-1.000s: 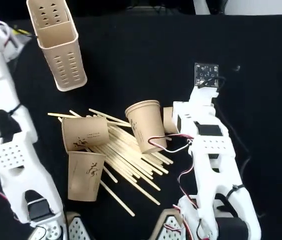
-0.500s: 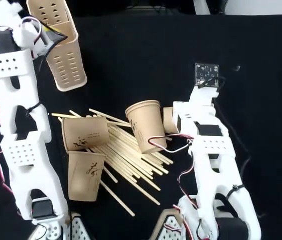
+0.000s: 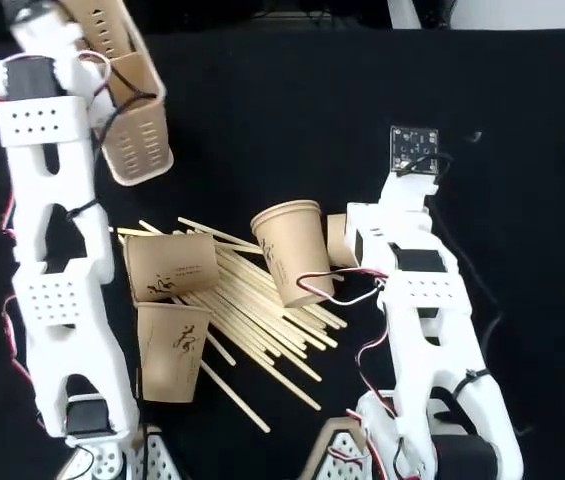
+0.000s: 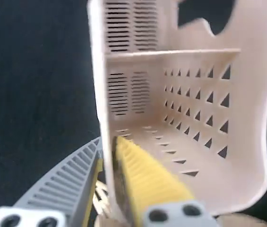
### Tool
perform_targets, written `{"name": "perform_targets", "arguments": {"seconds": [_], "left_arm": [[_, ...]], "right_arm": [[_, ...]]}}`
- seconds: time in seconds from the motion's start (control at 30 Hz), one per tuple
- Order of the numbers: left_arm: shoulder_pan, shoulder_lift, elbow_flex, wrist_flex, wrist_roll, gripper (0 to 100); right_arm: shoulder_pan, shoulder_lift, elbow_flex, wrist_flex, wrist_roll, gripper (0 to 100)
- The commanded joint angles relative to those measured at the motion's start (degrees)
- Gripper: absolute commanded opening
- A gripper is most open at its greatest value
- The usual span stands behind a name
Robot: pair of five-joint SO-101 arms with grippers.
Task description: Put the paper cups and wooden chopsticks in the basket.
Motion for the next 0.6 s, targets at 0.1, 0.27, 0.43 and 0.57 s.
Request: {"name": "perform_targets", "arguments": {"seconds": [0.1,0.27,0.43,0.57], "left_arm": [[7.8,-1.1,-11.0,0.2,-16.4,3],[8.9,-0.4,-18.9,0.2,-18.1,9],[7.3,-0.8,-19.6,0.2,-14.7,24],[5.3,-0.4,-19.3,0.3,-9.4,24]], "right_arm": [[-0.6,0.2,-0.2,-1.4,0.1,12.1],[-0.6,0.2,-0.2,-1.4,0.1,12.1],[-0.6,0.2,-0.2,-1.4,0.1,12.1],[-0.6,0.2,-0.2,-1.4,0.1,12.1]]}}
